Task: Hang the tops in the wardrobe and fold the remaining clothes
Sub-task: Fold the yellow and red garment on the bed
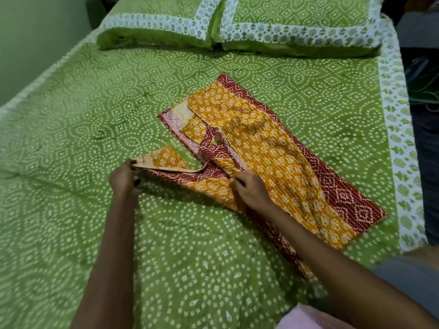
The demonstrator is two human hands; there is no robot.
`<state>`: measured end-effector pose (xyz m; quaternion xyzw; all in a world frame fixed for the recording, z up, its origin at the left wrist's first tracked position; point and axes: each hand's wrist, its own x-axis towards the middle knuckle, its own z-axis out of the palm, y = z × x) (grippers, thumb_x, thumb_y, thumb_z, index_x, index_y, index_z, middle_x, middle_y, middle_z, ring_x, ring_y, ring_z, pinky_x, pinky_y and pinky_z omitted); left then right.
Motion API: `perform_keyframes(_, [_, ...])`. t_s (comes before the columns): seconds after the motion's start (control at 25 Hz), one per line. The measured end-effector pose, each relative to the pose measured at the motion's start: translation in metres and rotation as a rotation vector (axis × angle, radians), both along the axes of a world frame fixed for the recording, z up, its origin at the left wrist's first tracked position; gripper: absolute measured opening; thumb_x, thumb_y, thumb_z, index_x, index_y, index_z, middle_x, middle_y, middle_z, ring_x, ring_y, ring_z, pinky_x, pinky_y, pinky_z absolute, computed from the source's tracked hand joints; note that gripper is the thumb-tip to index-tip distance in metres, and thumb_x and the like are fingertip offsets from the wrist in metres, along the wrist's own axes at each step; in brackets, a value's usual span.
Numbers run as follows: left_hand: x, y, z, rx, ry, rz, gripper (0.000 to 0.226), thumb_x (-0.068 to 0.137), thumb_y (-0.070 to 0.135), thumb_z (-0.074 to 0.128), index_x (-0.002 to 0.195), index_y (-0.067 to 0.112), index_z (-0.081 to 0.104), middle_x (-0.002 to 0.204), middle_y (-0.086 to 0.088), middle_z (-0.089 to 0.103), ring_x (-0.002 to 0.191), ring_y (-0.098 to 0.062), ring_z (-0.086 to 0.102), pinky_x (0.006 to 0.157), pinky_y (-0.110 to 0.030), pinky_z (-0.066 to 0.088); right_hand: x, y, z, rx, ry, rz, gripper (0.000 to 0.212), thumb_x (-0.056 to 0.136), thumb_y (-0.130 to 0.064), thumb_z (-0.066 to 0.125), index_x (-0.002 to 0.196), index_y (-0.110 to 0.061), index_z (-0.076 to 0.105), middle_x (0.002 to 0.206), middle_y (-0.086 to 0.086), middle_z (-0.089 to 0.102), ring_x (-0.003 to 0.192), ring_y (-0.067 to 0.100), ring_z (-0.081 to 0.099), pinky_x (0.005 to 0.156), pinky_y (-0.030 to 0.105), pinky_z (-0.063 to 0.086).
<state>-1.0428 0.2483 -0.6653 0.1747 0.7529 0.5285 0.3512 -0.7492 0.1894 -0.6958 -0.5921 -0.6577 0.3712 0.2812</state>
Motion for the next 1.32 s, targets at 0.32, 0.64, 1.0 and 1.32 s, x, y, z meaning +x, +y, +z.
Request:
perform_keyframes(0.32, [-0.018,-0.022,-0.019,-0.134,0.463,-0.351,0.058,0.079,0.022,0.067,0.131,0.003,0.049,0.145,-0.023,0.036,0.124,-0.032,0.046,0.099,-0.027,0.042,0.006,0.006,-0.013,-0.186,0.050,0.124,0.011,0.092,-0.006,0.054,0.089,-0.004,0.064,0.080,-0.004,0.056,0.078,0.014,0.052,0.076,0.030,0.044])
perform_keyframes(0.64, [-0.021,-0.009,-0.009,-0.100,0.295,-0.407,0.026,0.085,0.016,0.066,0.103,-0.003,0.062,0.078,-0.005,0.061,0.070,-0.019,0.061,0.046,-0.013,0.047,0.008,-0.005,-0.043,-0.145,0.238,0.021,0.012,0.091,-0.004,0.056,0.098,-0.002,0.066,0.101,0.000,0.059,0.096,0.013,0.055,0.081,0.018,0.043])
perform_keyframes(1.0, [-0.063,-0.095,-0.017,-0.476,0.440,-0.306,0.052,0.079,0.048,0.068,0.083,-0.004,0.066,0.089,-0.025,0.065,0.090,-0.033,0.063,0.083,-0.045,0.050,0.007,-0.001,-0.032,-0.253,0.252,0.019,0.010,0.090,-0.008,0.059,0.097,-0.006,0.065,0.104,0.011,0.063,0.095,0.021,0.059,0.075,0.022,0.047])
perform_keyframes(1.32, [-0.026,-0.162,-0.020,-0.117,0.499,-0.077,0.040,0.095,0.026,0.054,0.119,-0.005,0.054,0.107,-0.012,0.057,0.099,-0.022,0.053,0.087,-0.035,0.041,-0.006,-0.055,-0.025,0.225,-0.395,0.412,0.052,0.081,-0.021,0.066,0.129,-0.012,0.049,0.133,0.007,0.046,0.123,0.023,0.042,0.109,0.039,0.025])
